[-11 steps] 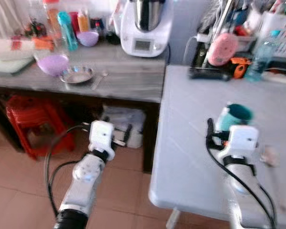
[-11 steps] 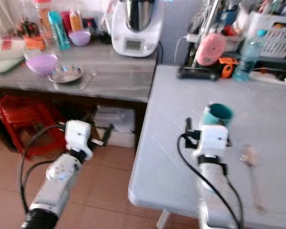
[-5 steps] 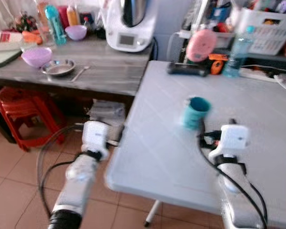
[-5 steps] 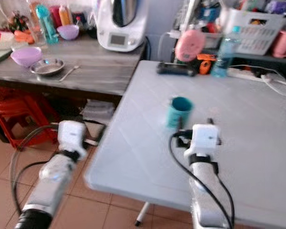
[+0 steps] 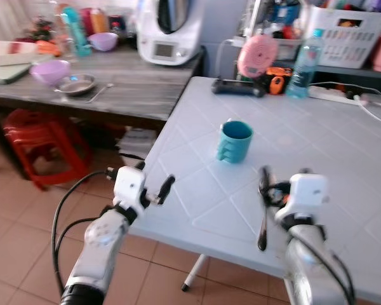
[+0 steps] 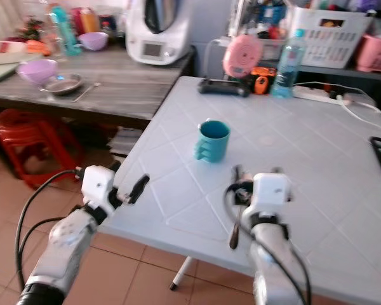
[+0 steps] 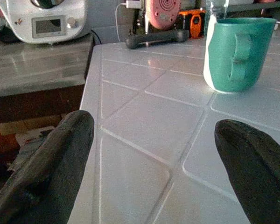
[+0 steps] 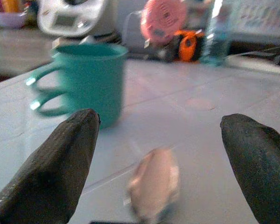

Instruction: Setting the table

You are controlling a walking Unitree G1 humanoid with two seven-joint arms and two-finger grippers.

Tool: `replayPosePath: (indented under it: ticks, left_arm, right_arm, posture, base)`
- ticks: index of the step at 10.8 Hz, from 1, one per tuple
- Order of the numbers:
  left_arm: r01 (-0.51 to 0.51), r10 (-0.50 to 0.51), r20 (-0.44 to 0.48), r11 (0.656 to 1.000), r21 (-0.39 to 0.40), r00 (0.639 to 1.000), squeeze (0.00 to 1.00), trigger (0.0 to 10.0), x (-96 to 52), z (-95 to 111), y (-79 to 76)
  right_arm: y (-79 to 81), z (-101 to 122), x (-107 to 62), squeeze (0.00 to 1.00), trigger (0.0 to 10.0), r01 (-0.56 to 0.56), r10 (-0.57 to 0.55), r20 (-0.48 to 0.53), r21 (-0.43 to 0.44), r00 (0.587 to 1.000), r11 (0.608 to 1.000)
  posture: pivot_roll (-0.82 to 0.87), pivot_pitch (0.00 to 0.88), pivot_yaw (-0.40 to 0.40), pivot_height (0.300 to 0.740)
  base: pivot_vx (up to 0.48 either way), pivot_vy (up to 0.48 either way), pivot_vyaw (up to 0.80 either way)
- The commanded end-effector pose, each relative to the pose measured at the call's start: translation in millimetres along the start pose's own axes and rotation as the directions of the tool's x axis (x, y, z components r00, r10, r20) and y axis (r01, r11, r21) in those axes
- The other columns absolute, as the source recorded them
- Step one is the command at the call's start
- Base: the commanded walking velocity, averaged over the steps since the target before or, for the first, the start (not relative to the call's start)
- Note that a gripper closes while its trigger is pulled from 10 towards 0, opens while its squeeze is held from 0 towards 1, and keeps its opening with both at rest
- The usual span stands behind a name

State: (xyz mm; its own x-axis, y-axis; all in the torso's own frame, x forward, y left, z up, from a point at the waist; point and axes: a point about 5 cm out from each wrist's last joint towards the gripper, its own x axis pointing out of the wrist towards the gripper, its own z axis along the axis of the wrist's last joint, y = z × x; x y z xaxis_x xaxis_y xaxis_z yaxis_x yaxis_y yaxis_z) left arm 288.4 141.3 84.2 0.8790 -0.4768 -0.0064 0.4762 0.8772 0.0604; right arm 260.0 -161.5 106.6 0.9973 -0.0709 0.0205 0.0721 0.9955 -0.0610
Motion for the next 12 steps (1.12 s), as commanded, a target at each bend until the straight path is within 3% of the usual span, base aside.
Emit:
replayPosePath:
  ticks: [1, 3, 5, 11, 12]
  left_arm:
    - [0.042, -0.042, -0.008, 0.999, -0.008, 0.999, 0.00, 10.0, -3.2, 0, 1.5]
    - [0.232, -0.233, -0.008, 0.972, -0.039, 0.973, 0.00, 10.0, -13.3, -3, -9.7]
    - [0.341, -0.339, 0.040, 0.936, -0.091, 0.940, 0.00, 10.0, -15.5, 4, -14.5]
    - [0.392, -0.388, 0.065, 0.918, -0.068, 0.920, 0.00, 10.0, -16.3, 13, -17.0]
    - [0.427, -0.423, 0.066, 0.902, -0.064, 0.904, 0.00, 10.0, -16.8, 13, -20.7]
  right_arm:
    - [2.3, 3, 0.2, 0.00, 10.0, -0.018, 0.018, 0.005, 0.003, 1.000, 1.000]
    - [1.0, -2, -1.5, 0.00, 10.0, -0.021, 0.021, -0.049, -0.005, 0.999, 1.000]
    - [0.1, -16, -6.4, 0.00, 10.0, -0.032, 0.032, -0.176, 0.005, 0.984, 0.999]
    - [-7.6, -18, -22.2, 0.00, 10.0, -0.025, 0.008, -0.298, -0.055, 0.955, 0.998]
    - [-10.0, -19, -26.3, 0.00, 10.0, -0.024, 0.003, -0.333, -0.059, 0.943, 0.998]
  posture:
    - [-0.03, 0.001, 0.009, 0.740]
    - [-0.04, 0.000, 0.009, 0.740]
    - [-0.03, 0.000, 0.008, 0.740]
    - [-0.03, 0.000, -0.003, 0.740]
    - [-0.03, 0.000, -0.004, 0.740]
  base:
    - [0.000, 0.000, 0.00]
    - [0.000, 0.000, 0.00]
    - [0.000, 0.000, 0.00]
    - [0.000, 0.000, 0.00]
    - [0.000, 0.000, 0.00]
